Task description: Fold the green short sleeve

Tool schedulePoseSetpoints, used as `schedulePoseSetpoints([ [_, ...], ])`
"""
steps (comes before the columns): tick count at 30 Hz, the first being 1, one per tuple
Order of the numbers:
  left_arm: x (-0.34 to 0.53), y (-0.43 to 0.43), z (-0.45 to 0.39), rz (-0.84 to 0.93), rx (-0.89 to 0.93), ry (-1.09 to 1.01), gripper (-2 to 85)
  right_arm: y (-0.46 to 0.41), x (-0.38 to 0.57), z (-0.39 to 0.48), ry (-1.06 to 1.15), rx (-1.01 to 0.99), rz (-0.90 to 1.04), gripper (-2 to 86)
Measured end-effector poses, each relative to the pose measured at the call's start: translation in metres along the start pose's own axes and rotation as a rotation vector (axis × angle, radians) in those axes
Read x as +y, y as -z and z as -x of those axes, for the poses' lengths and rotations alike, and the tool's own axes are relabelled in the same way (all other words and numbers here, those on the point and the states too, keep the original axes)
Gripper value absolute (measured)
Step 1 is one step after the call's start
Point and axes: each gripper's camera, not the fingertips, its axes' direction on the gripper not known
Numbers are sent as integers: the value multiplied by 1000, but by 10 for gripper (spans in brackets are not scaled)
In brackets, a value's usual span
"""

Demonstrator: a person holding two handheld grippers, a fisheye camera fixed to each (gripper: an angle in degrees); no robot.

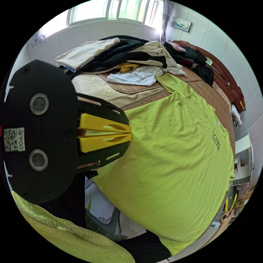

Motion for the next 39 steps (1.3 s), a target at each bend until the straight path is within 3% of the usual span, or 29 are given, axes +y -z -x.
schedulePoseSetpoints([
  [8, 2, 0, 0, 2, 18, 14, 2, -16, -16, -33, -29, 50, -2, 159],
  [21, 12, -2, 4, -14, 42, 36, 2, -17, 1, 10, 36, 109, -55, 36],
  [29, 24, -3, 6, -48, 42, 47, 3, -22, 11, 79, 55, 238, -43, 77],
  [39, 29, -5, 11, -35, 60, 49, 2, -27, 10, 73, -69, 128, -67, 90],
])
